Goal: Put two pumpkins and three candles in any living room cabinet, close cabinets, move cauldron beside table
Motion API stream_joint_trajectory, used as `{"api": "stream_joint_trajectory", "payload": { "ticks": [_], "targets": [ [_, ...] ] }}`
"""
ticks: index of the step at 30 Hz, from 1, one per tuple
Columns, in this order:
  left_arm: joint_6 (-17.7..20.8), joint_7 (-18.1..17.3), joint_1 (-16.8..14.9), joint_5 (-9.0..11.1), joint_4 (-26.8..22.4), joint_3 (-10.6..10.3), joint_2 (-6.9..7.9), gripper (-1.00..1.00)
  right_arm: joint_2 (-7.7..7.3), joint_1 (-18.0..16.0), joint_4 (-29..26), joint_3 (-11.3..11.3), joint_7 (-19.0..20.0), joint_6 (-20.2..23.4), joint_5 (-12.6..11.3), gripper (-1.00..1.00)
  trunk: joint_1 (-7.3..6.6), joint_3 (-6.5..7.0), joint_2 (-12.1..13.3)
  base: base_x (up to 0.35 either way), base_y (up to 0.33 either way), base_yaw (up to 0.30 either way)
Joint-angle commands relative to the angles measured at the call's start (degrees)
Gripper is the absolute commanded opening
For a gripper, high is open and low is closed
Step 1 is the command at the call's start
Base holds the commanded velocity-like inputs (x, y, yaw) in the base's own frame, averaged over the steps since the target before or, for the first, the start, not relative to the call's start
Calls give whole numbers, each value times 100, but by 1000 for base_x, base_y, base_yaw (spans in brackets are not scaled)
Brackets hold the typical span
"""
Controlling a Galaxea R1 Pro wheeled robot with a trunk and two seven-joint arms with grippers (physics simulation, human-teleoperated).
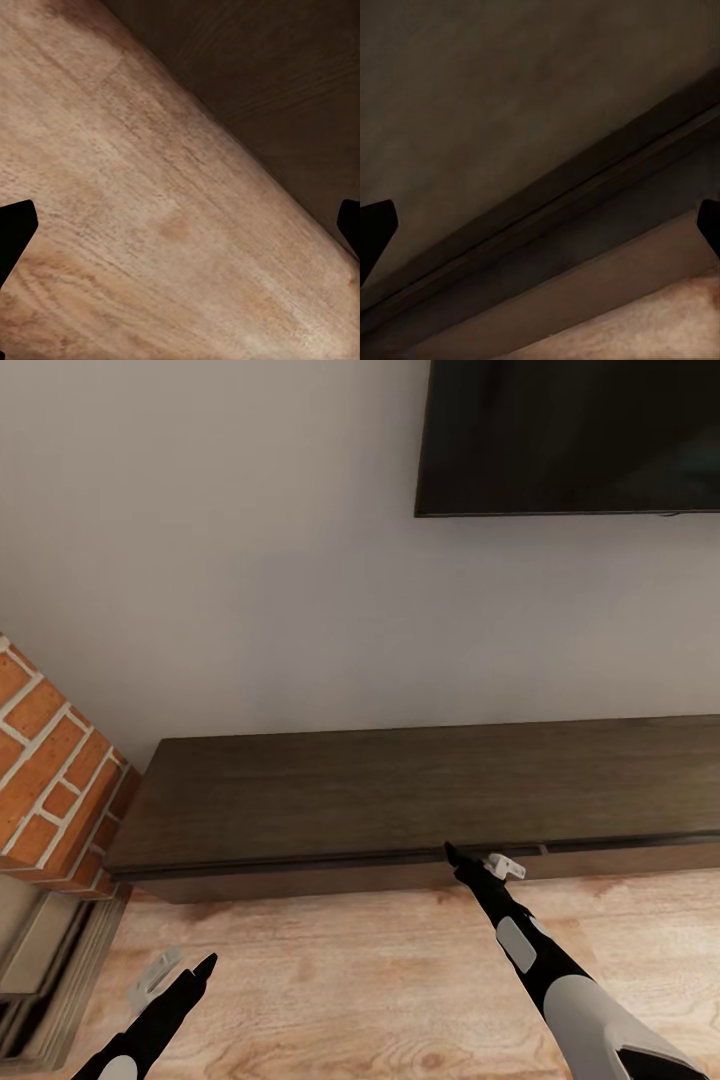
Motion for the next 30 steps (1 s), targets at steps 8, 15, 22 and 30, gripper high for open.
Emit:
{"api": "stream_joint_trajectory", "payload": {
  "ticks": [8, 15, 22, 30],
  "targets": [
    [3, 5, 0, 4, 0, -8, 0, 100, 0, 87, -9, 1, 0, -3, 14, 100, 0, 0, 0, 0, 0, 0],
    [13, 6, 0, 20, -4, -5, 7, 100, 1, 102, -20, 0, 1, 5, 17, 100, 0, 0, 0, -5, 0, 0],
    [17, 6, 0, 16, -2, -8, 5, 100, 2, 105, -57, -4, 20, 7, 22, 100, 0, 0, 0, -228, 0, 0],
    [17, 7, 0, 16, 0, -9, 6, 100, 0, 141, -225, -4, 303, 33, 43, 100, 0, 0, 0, -317, 0, 0]
  ]
}}
